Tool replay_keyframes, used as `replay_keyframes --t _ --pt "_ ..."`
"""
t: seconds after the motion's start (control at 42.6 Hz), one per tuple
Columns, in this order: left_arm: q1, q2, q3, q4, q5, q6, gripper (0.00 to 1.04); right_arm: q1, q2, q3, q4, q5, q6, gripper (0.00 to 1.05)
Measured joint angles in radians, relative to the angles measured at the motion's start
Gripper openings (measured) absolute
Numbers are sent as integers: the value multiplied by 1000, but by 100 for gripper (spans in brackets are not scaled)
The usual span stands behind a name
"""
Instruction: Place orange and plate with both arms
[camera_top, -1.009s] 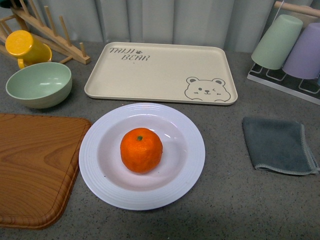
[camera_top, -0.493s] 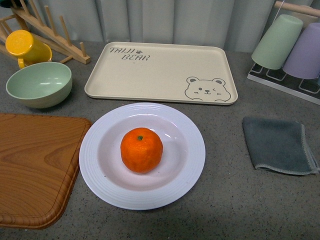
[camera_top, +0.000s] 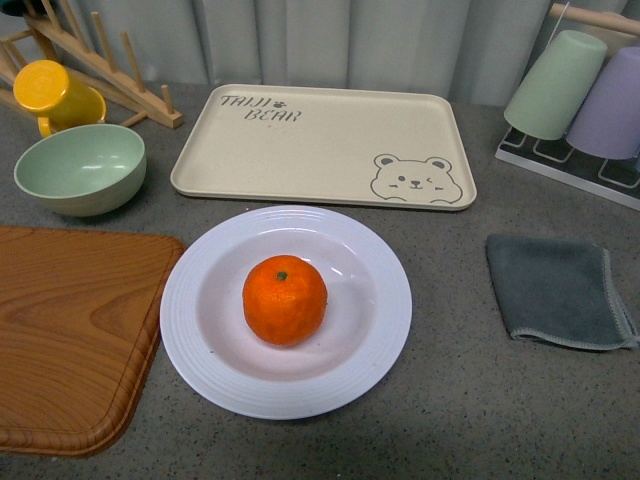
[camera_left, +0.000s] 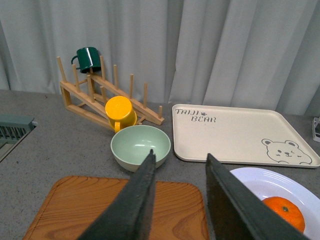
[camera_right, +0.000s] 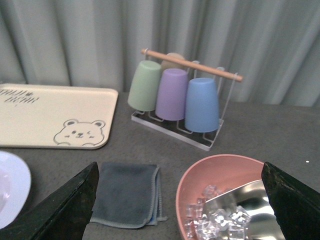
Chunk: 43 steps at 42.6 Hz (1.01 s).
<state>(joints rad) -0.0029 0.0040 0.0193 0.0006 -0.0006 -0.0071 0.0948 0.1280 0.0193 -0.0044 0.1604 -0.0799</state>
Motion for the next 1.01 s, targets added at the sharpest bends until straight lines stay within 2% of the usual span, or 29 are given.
replay_keyframes --t 0.094,0.258,0.352,0.54,0.634,0.798,1.009 --pt "0 0 0 0 0 0 47 40 182 25 94 -40 29 95" --pt "0 0 0 0 0 0 85 58 825 150 359 -296 251 95" --pt "0 0 0 0 0 0 100 57 1117 223 399 -445 328 95" --pt "0 0 0 0 0 2 98 28 1551 371 409 -740 460 95" --pt "0 0 0 0 0 2 98 22 1711 441 490 -866 570 95" --pt "0 0 0 0 0 3 98 50 1828 517 596 -912 705 95" --pt "0 0 0 0 0 2 98 148 1993 626 701 -920 895 95"
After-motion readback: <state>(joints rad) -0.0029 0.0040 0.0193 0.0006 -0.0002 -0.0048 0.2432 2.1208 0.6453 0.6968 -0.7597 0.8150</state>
